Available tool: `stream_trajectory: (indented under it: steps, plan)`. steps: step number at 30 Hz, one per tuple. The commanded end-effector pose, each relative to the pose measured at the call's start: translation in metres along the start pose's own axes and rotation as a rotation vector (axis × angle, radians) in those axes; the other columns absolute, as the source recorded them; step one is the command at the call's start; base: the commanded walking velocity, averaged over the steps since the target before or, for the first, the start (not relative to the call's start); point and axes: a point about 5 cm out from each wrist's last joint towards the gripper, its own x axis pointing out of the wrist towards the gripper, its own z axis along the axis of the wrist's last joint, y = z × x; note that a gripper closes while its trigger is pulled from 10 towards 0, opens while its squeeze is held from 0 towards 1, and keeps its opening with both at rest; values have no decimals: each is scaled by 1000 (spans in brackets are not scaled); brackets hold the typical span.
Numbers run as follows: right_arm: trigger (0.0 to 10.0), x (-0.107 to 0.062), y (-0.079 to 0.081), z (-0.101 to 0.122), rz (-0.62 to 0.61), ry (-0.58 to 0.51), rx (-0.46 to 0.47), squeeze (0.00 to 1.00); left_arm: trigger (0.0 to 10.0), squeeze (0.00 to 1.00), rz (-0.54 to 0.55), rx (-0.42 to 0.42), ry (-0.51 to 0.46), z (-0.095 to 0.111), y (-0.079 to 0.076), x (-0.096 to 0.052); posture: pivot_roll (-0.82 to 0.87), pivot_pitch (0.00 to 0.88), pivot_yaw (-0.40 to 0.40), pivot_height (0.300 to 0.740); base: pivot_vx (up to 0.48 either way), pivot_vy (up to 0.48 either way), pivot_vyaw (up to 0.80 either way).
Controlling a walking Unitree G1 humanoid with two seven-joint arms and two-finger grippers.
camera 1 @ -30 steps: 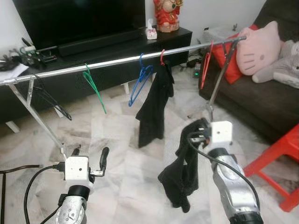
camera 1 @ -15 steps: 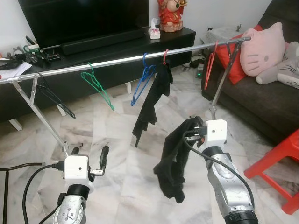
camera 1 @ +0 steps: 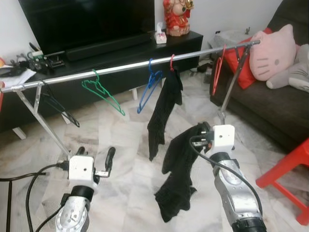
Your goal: Hang hanger
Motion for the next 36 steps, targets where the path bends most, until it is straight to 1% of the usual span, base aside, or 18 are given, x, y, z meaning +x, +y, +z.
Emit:
stream_trajectory:
  steps: [1,10,19,22,26,29,32,36]
  plan:
    - [10000,2,2,8,7,-32,5,0,10000,0,-5,2,20,-3,0,1,-90,0,46,732,274,0,-444]
    - [10000,4,6,10,22,-50,-2,0,10000,0,-12,-4,24,-4,-1,0,-80,0,38,732,280,0,0]
    - [10000,3,4,5,18,-28,-18,0,10000,0,-18,-5,21,-4,-2,1,-85,0,41,732,280,0,0]
    - [10000,1,-1,0,12,-5,-46,0,10000,0,-21,-6,20,-4,-2,1,-87,0,41,732,281,0,0]
    - [10000,1,-2,-1,12,-4,-49,0,10000,0,-21,-6,20,-4,-2,1,-87,0,41,732,281,0,0]
    - [10000,-3,-23,-11,-3,33,-119,0,10000,0,-18,-10,11,-3,-3,3,-85,0,34,732,280,0,0]
    - [10000,-3,-23,-10,-2,29,-117,0,10000,0,-15,-12,9,-2,-3,3,-85,0,34,732,281,0,0]
    - [10000,-4,-19,-10,11,23,-121,0,10000,0,-13,-14,8,-2,-3,4,-82,0,30,732,280,0,223]
